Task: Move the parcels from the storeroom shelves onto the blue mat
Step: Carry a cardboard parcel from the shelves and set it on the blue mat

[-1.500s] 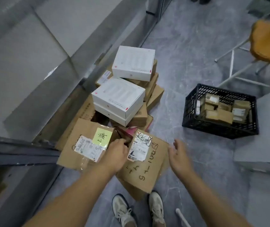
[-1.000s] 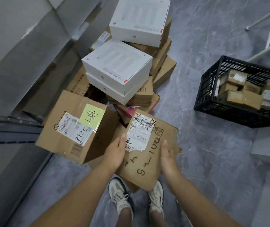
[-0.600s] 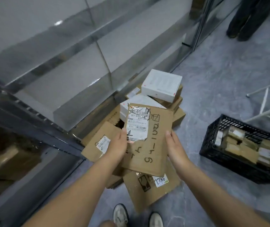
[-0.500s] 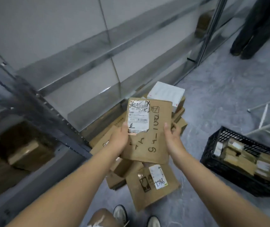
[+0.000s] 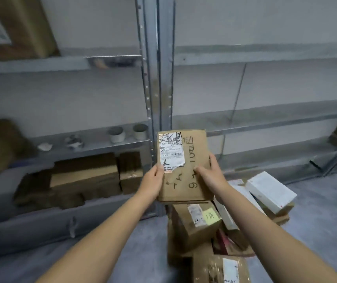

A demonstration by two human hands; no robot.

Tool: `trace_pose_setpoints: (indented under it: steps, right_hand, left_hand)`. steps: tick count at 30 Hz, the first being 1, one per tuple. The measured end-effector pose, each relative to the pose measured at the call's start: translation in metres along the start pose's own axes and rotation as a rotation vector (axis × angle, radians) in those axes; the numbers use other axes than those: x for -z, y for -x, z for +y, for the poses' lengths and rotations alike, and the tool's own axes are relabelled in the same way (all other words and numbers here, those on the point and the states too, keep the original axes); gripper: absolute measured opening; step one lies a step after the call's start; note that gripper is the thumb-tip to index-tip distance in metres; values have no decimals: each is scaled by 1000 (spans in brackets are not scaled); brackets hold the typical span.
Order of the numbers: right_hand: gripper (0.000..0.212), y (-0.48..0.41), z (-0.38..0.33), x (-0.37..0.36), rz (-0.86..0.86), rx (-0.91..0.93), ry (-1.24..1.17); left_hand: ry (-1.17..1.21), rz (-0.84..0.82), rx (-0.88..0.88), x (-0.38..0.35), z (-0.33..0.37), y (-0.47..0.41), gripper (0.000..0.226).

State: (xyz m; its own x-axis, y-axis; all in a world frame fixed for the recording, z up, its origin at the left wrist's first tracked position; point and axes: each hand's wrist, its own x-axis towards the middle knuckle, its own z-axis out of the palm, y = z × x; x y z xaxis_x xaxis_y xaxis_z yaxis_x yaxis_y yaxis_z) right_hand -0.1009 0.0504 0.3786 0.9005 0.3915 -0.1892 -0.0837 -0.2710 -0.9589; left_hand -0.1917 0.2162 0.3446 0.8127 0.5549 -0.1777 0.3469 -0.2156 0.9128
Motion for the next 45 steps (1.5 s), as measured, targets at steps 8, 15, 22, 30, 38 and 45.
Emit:
trace_pose_setpoints:
  steps: [8,15,22,30,38,45]
  right_hand:
    - [72,32,-27,-208,-349,4,42]
    - [70,89,-72,-419,-699,95,86]
    - [72,138,-98,-578,-1012,148,86]
    - [68,142,-136,-728,-1278,204,153]
    - [67,181,-177,-868,-1600,373,218]
    - [49,267,-156,-963,-1693,364,312]
  left_hand:
    - [83,272,113,197,-91,49,30]
    - [183,636,208,371,-170,130,37]
    - [298,960,281,486,-222,194,31]
    - [408,1223,342,582,-244,202,26]
    - [601,1534,369,670,-268,229,28]
    - [600,1756,410,723,-324,291,26]
